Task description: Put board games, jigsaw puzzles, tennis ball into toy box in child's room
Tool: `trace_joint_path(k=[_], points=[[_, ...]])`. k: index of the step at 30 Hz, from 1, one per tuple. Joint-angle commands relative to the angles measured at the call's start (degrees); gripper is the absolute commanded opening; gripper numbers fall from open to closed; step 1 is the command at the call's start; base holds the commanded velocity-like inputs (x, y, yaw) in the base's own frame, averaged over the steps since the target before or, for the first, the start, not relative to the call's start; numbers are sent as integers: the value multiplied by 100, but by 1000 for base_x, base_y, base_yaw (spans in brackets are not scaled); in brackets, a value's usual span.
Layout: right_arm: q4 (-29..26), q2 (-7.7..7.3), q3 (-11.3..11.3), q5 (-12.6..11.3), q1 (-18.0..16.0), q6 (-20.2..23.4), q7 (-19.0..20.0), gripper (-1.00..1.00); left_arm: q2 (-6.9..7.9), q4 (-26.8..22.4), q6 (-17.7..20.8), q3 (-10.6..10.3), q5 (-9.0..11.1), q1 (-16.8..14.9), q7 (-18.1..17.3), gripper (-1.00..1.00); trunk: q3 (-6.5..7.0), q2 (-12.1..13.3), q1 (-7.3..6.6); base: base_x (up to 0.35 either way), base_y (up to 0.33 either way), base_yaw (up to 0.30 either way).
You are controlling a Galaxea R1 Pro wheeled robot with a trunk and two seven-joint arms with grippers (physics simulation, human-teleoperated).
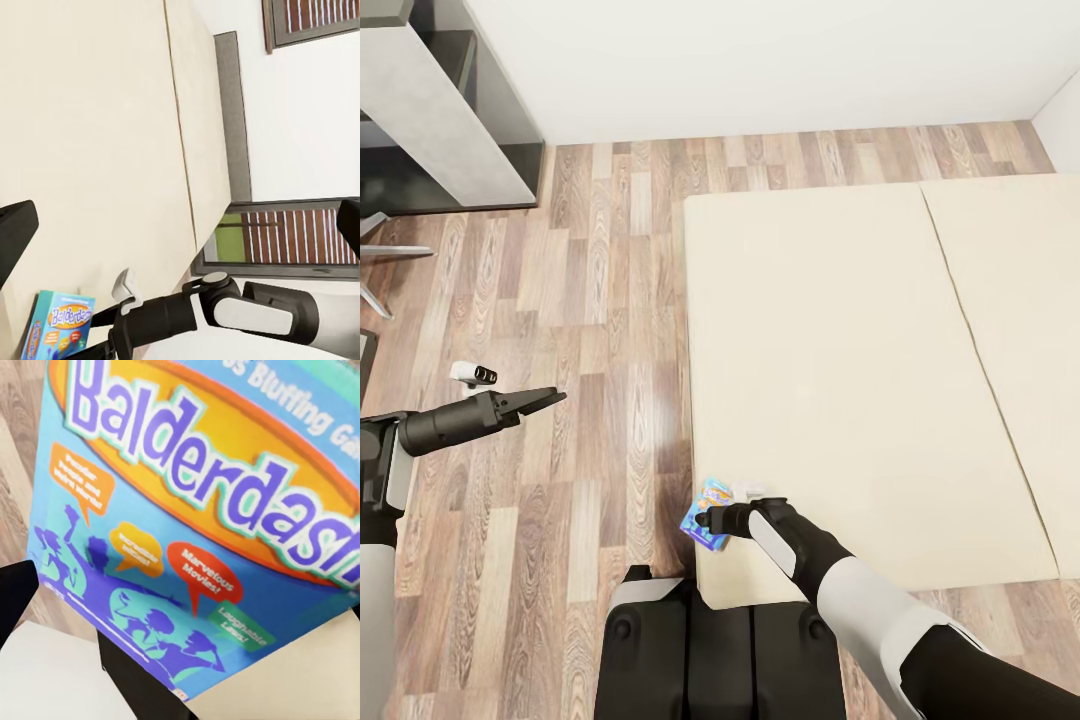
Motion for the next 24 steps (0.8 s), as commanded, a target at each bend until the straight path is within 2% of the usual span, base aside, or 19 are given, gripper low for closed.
trace_joint_path(k=[1,24], points=[[9,0,19,-33,-4,15,-22,100,2,-1,61,0,-6,-3,-25,100,-6,-9,3,0,0,0],[19,0,-5,-35,-6,17,-29,100,2,-1,61,0,-6,-2,-25,100,-6,-9,3,0,0,0]])
